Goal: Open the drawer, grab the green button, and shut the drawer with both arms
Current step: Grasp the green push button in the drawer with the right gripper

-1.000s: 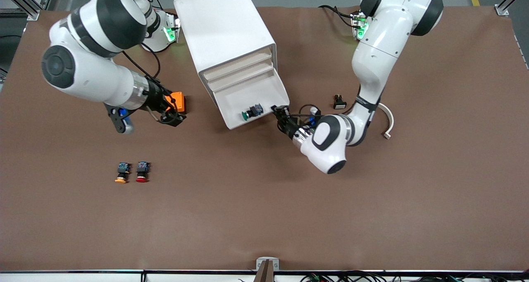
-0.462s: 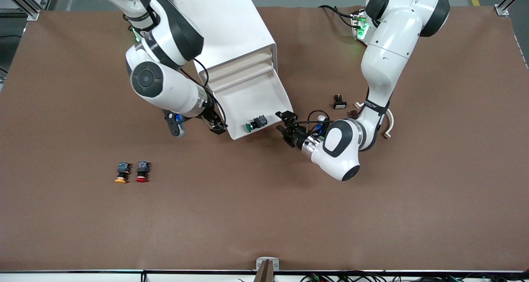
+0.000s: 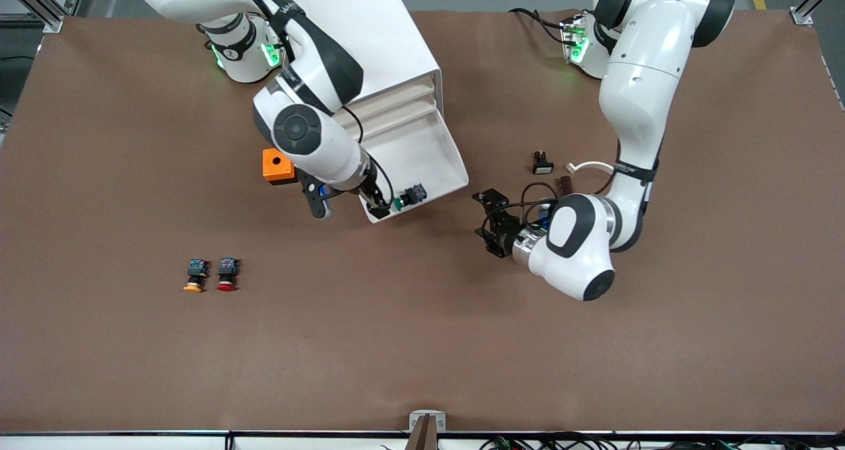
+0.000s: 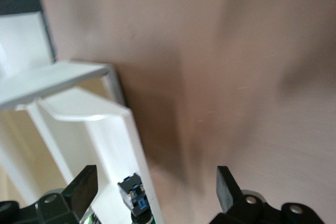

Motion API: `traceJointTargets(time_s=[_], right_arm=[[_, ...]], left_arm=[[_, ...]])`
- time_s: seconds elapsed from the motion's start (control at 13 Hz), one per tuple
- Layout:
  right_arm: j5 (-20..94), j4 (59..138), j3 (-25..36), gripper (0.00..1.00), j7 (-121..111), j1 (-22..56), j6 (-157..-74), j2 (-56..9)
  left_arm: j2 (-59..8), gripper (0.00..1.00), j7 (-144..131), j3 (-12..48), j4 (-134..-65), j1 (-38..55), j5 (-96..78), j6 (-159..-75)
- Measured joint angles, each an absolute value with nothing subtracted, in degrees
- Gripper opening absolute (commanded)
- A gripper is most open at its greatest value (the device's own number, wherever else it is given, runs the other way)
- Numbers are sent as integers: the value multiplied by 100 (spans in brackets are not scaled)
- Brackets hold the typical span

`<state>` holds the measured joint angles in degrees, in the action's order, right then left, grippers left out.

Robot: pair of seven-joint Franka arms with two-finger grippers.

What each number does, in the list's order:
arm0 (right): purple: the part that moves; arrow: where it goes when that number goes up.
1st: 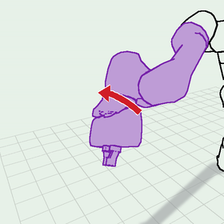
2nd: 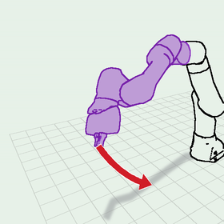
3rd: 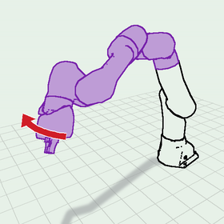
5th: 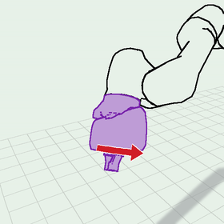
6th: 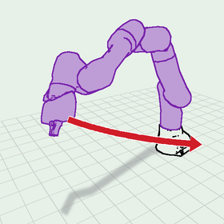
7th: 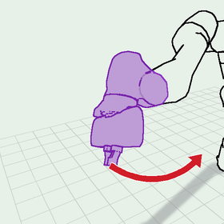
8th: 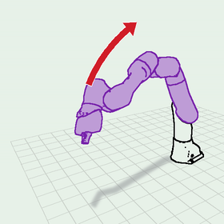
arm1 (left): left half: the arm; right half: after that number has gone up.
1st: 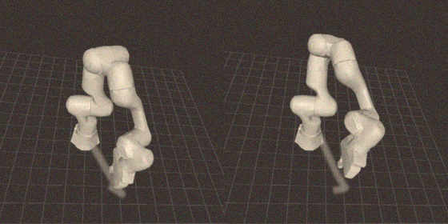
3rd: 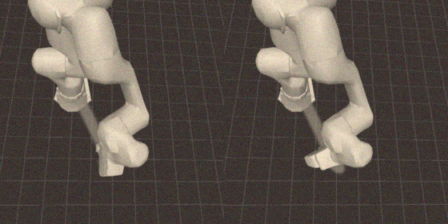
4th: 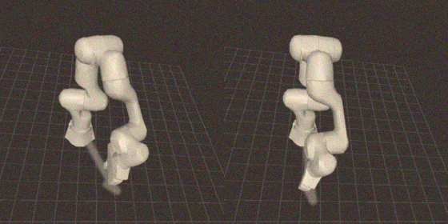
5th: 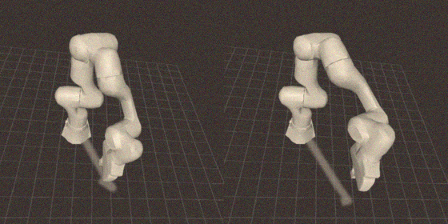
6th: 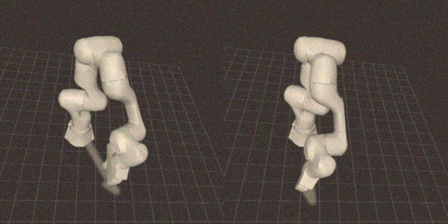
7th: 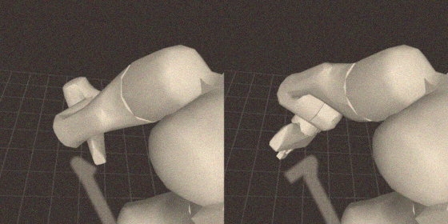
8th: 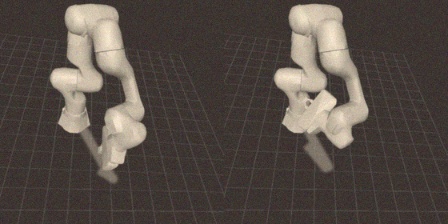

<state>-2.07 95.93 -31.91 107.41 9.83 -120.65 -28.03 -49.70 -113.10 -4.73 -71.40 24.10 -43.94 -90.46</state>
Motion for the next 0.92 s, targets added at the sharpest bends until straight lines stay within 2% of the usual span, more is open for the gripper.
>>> traceJointTargets(time_s=[0.38, 0.69, 0.85, 0.92], right_arm=[[-1567, 9835, -3609, 98, 11959, 1083, -12777, -3414], [-2032, 9838, -3703, 98, 12446, 1155, -13093, -3723], [-2046, 9834, -3717, 91, 12466, 1183, -13123, -3725], [-2047, 9833, -3722, 83, 12471, 1191, -13125, -3727]], left_arm=[[-4536, 99, -10208, -994, -7075, 2399, -3369, -9000], [-4284, 100, -9545, -1023, -7030, 2459, -3027, -9062], [-4097, 99, -9030, -1022, -7019, 2521, -2732, -9070], [-4035, 99, -8688, -1022, -7019, 2546, -2612, -9089]])
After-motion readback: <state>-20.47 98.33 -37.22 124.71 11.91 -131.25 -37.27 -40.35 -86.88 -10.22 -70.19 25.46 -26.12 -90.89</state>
